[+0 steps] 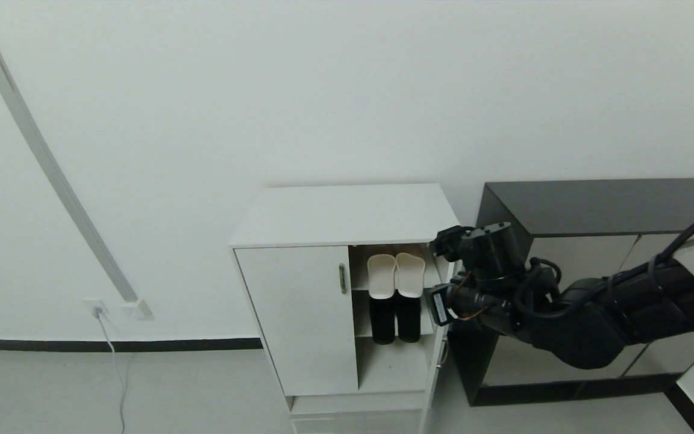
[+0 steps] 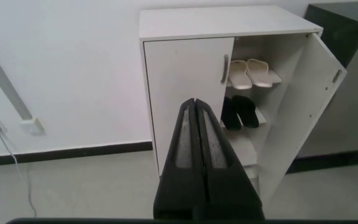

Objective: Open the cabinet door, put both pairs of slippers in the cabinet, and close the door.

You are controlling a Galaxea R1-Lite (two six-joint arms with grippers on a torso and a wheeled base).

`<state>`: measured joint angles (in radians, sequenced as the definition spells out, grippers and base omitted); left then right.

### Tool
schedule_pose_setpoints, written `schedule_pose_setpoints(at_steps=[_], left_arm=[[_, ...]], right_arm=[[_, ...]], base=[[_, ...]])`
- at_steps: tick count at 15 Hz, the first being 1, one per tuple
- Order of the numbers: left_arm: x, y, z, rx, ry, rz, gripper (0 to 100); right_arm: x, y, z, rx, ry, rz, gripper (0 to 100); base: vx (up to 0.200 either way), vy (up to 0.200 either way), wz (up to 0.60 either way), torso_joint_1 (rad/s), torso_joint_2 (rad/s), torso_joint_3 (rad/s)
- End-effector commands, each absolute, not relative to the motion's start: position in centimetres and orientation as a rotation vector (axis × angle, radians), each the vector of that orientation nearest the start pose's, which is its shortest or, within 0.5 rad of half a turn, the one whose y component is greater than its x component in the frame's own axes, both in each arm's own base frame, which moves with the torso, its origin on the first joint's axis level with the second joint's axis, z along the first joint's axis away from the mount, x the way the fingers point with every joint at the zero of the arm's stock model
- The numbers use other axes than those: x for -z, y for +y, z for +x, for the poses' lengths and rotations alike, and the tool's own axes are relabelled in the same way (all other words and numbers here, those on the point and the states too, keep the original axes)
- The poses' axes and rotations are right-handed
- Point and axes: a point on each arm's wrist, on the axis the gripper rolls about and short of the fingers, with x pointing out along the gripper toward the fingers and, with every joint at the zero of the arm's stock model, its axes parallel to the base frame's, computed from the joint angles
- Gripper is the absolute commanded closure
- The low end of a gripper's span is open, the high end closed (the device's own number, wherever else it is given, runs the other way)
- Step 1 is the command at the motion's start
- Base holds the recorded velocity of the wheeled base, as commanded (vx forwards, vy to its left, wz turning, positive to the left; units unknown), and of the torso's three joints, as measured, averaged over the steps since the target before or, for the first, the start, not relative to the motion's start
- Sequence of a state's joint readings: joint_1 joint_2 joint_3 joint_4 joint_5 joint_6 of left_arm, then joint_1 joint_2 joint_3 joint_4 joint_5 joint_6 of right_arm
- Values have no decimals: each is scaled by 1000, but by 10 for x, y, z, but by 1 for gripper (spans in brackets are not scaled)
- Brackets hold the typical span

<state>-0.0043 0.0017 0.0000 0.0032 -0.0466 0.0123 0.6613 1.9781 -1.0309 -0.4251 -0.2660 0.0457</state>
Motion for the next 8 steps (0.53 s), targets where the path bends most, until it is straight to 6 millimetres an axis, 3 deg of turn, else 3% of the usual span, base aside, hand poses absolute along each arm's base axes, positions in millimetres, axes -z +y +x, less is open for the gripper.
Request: schedule_pose_setpoints(at_steps=[1, 3, 8], left_arm=[[-75, -1, -23, 51, 4, 12, 100], [-75, -1, -23, 51, 4, 11, 100], [-75, -1, -23, 51, 4, 8, 100]], right_arm=[[-128, 199, 284, -345, 503, -210, 100], [-112, 185, 276, -327, 566, -239, 100], [-83, 184, 277, -324, 646, -267, 100]], base=[[200, 0, 0, -12, -2, 2], [200, 0, 0, 5, 0, 7], [0, 0, 0, 0, 0, 0]])
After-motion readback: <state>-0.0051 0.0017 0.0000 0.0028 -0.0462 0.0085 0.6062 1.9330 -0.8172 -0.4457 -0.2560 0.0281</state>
